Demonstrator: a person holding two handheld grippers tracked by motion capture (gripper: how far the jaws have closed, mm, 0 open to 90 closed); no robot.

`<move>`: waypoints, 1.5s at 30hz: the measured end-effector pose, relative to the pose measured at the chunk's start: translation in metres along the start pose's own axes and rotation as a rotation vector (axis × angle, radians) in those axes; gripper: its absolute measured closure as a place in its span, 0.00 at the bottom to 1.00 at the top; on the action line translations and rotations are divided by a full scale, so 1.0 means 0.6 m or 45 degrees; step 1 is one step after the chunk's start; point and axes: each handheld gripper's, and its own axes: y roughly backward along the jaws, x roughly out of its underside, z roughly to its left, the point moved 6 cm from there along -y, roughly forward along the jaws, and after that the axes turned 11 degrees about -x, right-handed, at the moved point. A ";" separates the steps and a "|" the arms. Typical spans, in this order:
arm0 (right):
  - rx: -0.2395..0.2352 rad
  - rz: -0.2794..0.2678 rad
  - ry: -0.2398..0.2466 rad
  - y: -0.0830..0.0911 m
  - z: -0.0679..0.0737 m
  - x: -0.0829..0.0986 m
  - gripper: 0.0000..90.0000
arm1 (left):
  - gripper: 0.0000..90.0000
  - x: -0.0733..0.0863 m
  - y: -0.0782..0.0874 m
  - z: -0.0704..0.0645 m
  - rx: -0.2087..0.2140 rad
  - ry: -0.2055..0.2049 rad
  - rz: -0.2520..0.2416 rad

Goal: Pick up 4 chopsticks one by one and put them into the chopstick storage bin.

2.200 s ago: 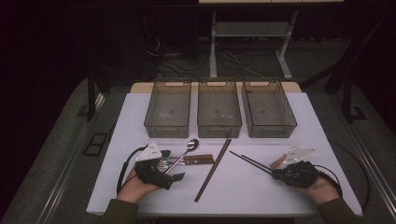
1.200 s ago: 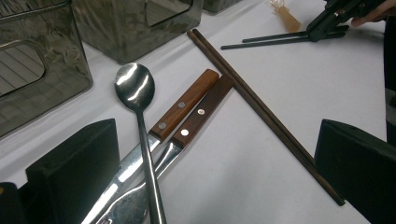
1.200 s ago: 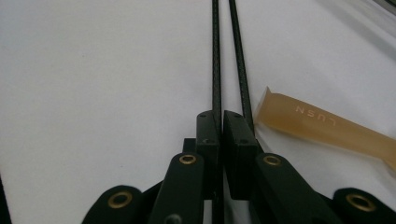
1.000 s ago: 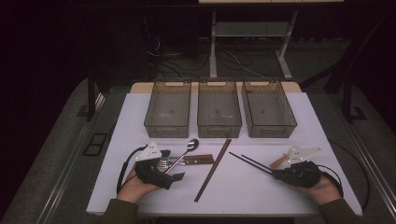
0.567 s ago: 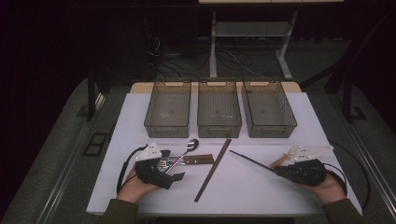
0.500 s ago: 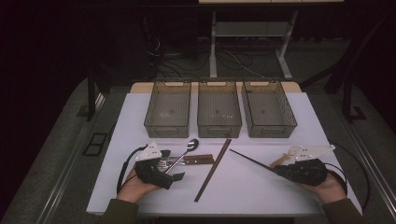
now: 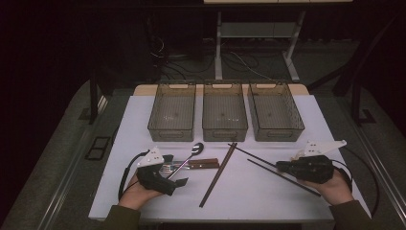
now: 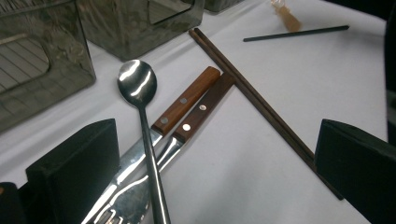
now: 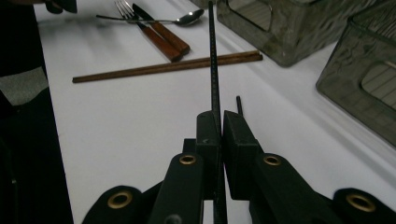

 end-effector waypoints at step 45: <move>0.092 -0.115 0.019 -0.108 -0.031 -0.188 0.94 | 0.00 -0.001 -0.004 -0.012 0.020 -0.027 -0.014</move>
